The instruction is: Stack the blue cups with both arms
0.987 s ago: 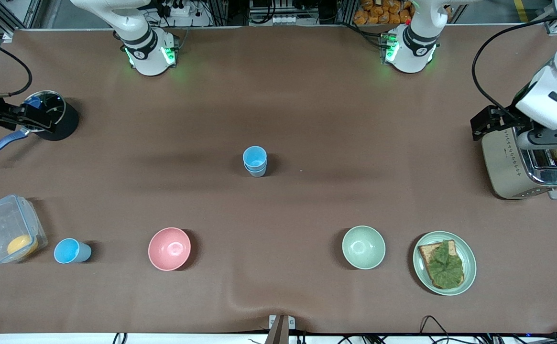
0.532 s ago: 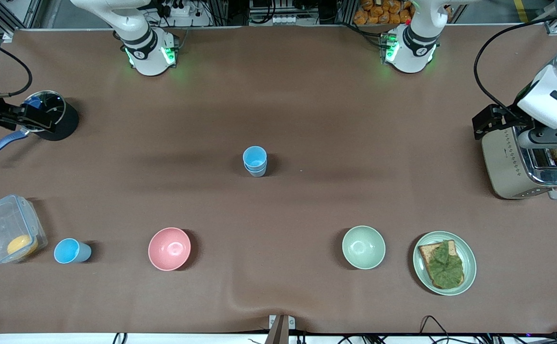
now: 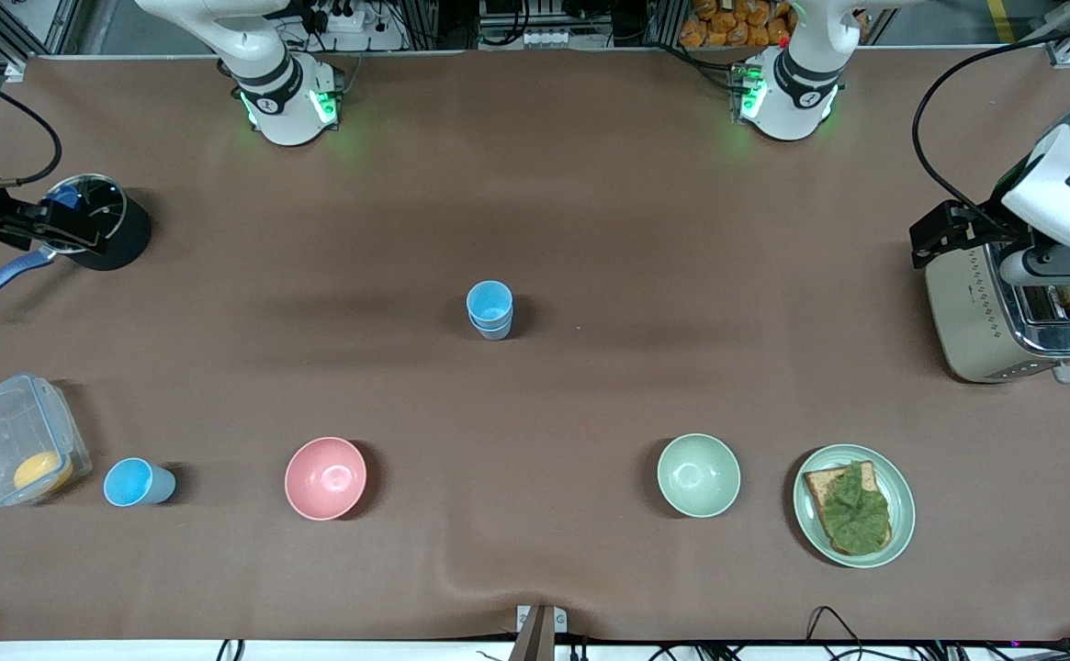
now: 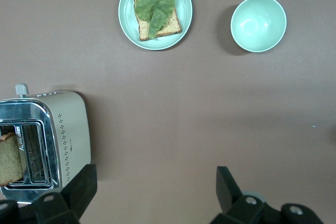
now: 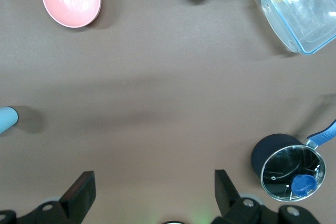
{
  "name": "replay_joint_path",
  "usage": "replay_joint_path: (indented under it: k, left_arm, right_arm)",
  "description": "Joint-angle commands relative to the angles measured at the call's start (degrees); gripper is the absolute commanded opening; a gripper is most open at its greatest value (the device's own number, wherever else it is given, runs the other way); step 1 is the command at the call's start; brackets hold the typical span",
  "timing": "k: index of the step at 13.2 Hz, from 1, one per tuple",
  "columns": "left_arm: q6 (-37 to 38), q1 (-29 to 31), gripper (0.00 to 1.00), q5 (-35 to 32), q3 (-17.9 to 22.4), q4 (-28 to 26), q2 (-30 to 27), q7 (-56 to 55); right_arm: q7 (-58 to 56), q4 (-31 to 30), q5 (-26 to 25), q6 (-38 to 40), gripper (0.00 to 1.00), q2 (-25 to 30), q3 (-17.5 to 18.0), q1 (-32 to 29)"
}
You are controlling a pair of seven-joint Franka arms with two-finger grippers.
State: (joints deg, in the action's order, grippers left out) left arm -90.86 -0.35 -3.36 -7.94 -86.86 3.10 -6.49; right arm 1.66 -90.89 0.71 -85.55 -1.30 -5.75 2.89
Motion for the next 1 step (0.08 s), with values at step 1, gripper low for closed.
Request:
replay_joint_path:
  k: [1]
  left_arm:
    - [0.7,0.4,1.00,0.8,0.1,0.5,-0.3,1.5]
  right_arm:
    - [0.0,1.0,-0.9,0.9,1.00,-0.4,0.8,-1.1]
